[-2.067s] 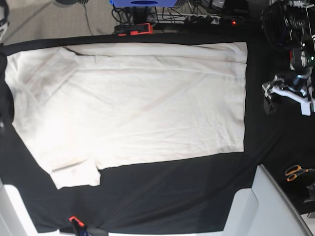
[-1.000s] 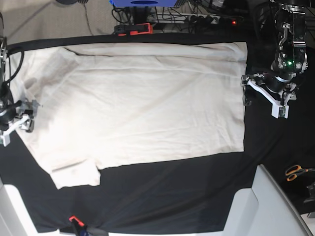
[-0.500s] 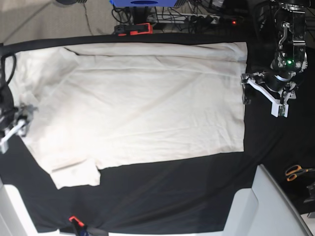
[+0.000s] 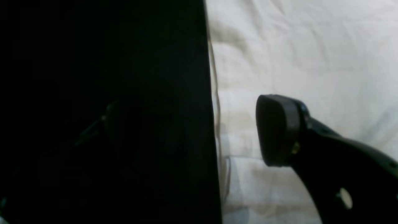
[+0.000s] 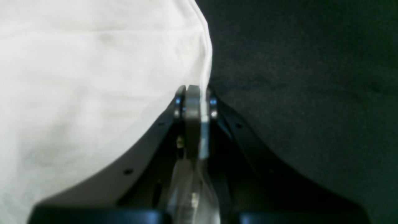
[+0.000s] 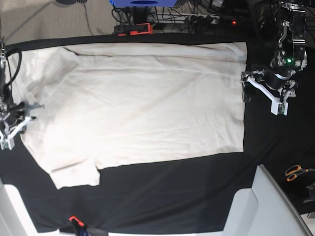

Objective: Fold the T-shirt properly
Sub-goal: 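Lower right gripper onto the sleeve area, left gripper onto the hem edge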

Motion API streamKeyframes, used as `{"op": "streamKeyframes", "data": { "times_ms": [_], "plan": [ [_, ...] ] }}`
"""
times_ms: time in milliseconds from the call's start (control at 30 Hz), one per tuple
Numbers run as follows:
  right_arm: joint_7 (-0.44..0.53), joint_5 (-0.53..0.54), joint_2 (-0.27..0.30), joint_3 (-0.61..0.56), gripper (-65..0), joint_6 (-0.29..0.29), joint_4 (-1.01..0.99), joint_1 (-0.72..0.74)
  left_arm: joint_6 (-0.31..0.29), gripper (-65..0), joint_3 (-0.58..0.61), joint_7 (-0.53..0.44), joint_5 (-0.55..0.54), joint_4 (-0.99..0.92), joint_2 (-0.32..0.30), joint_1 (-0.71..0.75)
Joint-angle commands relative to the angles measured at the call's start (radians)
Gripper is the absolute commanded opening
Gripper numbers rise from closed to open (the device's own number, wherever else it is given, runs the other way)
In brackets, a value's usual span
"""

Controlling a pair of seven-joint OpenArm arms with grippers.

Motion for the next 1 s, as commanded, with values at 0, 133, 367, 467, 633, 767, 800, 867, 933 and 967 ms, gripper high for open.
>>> {"op": "streamKeyframes", "data": {
  "times_ms": [0,133,367,467,633,767,800,867,933,967],
  "plan": [
    [0.012,0.002,0.025,0.005,-63.5,-0.011,0.012,0.018,0.007,-8.9,-0.004,-0.019,0.001,0.018,-0.014,-0.006],
    [0.012,0.003,0.025,0.007,-65.0,-0.011,0.093,-0.041,0.007,-8.9,-0.004,-0.019,0.001,0.018,-0.014,-0.004],
    [-0.043,0.003,0.022,0.163,-65.0,-0.008,0.337,-0.195,0.007,-8.9,-0.006,-0.019,0.001,0.018,-0.014,-0.004],
    [-0.054,0.003,0.022,0.212,-65.0,-0.003,0.439,-0.251,0.007,-8.9,-0.006,-0.019,0.001,0.018,-0.014,-0.004],
    [-0.158,0.003,0.022,0.238,-65.0,-0.003,0.604,-0.315,0.007,-8.9,0.002,-0.019,0.001,0.018,-0.014,-0.009],
    [-0.26,0.003,0.019,0.241,-65.0,-0.003,0.723,-0.369,0.007,-8.9,0.002,-0.019,0.001,0.018,-0.014,-0.012],
    [-0.283,0.005,0.016,0.255,-65.0,-0.003,0.762,-0.386,0.007,-8.9,0.002,-0.019,0.001,0.018,-0.014,-0.012],
    [-0.329,0.005,-0.005,0.298,-65.0,-0.003,0.83,-0.416,0.007,-8.9,0.002,-0.019,0.001,0.018,-0.014,-0.013],
    [-0.399,0.005,-0.028,0.35,-65.0,-0.003,0.905,-0.443,0.007,-8.9,0.002,-0.019,0.001,0.018,-0.014,-0.013],
    [-0.432,0.005,-0.038,0.366,-65.0,-0.002,0.931,-0.45,0.007,-8.9,0.002,-0.019,0.001,0.018,-0.014,-0.013]
  ]
}}
